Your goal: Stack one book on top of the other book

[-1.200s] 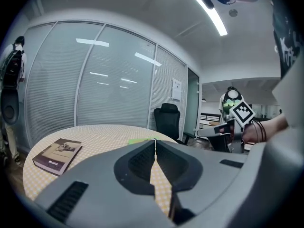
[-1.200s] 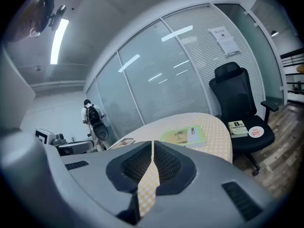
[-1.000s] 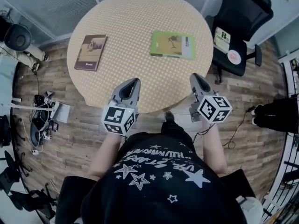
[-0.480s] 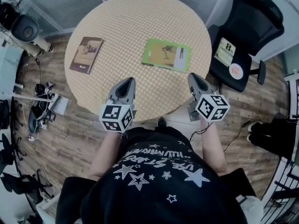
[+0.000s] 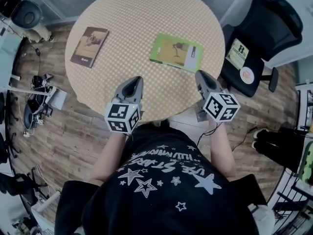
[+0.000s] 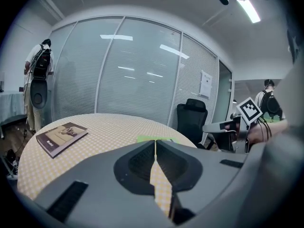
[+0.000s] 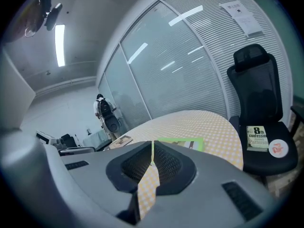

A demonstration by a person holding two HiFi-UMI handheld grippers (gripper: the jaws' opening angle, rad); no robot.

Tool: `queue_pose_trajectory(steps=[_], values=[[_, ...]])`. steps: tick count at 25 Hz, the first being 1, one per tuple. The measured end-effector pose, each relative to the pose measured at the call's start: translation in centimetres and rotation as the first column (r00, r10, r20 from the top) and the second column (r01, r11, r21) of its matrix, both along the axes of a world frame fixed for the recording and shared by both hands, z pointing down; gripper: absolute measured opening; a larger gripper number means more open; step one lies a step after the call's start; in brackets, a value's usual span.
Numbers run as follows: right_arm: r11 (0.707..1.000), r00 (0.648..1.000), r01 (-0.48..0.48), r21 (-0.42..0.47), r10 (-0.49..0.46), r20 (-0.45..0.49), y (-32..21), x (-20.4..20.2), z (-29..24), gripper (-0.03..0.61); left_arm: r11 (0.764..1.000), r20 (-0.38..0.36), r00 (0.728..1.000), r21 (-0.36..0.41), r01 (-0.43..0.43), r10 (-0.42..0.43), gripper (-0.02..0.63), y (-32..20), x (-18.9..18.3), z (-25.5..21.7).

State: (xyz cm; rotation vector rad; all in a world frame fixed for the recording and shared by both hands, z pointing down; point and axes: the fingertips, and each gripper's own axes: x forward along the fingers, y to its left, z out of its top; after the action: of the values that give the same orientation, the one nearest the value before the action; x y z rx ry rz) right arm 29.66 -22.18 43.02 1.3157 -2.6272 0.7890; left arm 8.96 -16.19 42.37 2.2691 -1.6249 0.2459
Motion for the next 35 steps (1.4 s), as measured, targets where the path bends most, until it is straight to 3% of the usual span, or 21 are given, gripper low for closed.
queue_pose_trajectory(steps=[10,14,22,28,35], values=[[0.998,0.999,-0.047,-0.033,0.047,-0.023,-1.9,-1.0,0.6,0.031,0.998,-0.022,0.998,-0.03,-0.062,0.062,0.017,-0.6,-0.4,2.0],[0.999,1.0,-0.031,-0.042,0.031,0.002,-4.1,-0.8,1.2,0.031,0.998,-0.007,1.0,-0.061,-0.013,0.013,0.017,-0.6,-0.7,3.0],[0.987,0.985,0.155,-0.043,-0.157,-0.066,-10.9,-0.4,2.1,0.031,0.982,-0.01,0.988,-0.112,0.153,-0.155,0.017,-3.0,0.8,4.2],[0.944,0.941,0.309,-0.116,-0.322,-0.107,-15.0,0.6,4.8,0.031,0.963,0.005,0.978,-0.173,0.207,-0.209,0.017,-5.0,5.1,6.5],[0.862,0.857,0.476,-0.174,-0.499,-0.129,-17.9,-1.3,7.6,0.031,0.905,0.055,0.935,-0.24,0.352,-0.35,0.018,-6.4,6.0,8.8]])
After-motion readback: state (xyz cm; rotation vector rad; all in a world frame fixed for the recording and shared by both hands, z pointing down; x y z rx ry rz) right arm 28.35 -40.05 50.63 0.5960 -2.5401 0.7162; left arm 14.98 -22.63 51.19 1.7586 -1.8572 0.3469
